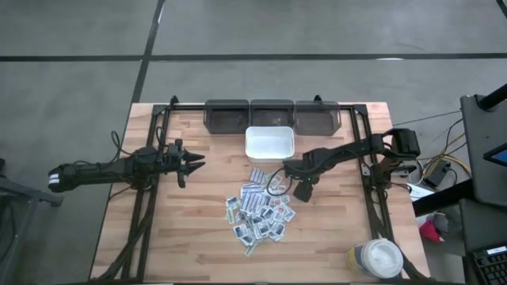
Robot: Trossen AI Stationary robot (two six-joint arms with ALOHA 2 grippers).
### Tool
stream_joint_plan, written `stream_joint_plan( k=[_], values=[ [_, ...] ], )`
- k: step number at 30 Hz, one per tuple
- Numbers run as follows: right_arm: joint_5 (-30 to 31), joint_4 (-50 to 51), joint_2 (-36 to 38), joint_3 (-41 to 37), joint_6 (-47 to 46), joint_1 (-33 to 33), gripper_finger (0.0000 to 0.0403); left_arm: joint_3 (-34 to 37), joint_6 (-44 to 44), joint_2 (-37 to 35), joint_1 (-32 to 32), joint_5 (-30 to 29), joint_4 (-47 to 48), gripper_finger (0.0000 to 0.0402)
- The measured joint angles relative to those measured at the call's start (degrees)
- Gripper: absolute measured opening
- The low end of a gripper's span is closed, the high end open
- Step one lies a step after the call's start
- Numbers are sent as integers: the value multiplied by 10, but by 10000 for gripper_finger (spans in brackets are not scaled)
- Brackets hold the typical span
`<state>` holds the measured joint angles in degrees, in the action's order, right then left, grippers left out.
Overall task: Pick & Place First Aid Supplies
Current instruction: Put the green bandage pack into the right gray bin
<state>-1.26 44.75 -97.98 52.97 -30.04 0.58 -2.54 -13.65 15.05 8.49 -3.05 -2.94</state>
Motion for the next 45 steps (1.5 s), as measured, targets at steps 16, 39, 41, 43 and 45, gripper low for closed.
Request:
stream_joint_plan(
  k=[16,39,41,43,45],
  values=[
    [17,2,1,-13,-27,0,113,0,-1,0,0,0,0,119],
    [6,16,92,-19,-30,2,8,0,-1,0,0,0,0,120],
    [6,15,110,-19,-30,2,8,0,-1,0,0,0,0,119],
    [6,14,124,-19,-30,2,8,0,-2,0,0,0,0,120],
    [4,14,139,-19,-30,2,8,0,-6,0,0,0,0,120]
  ],
)
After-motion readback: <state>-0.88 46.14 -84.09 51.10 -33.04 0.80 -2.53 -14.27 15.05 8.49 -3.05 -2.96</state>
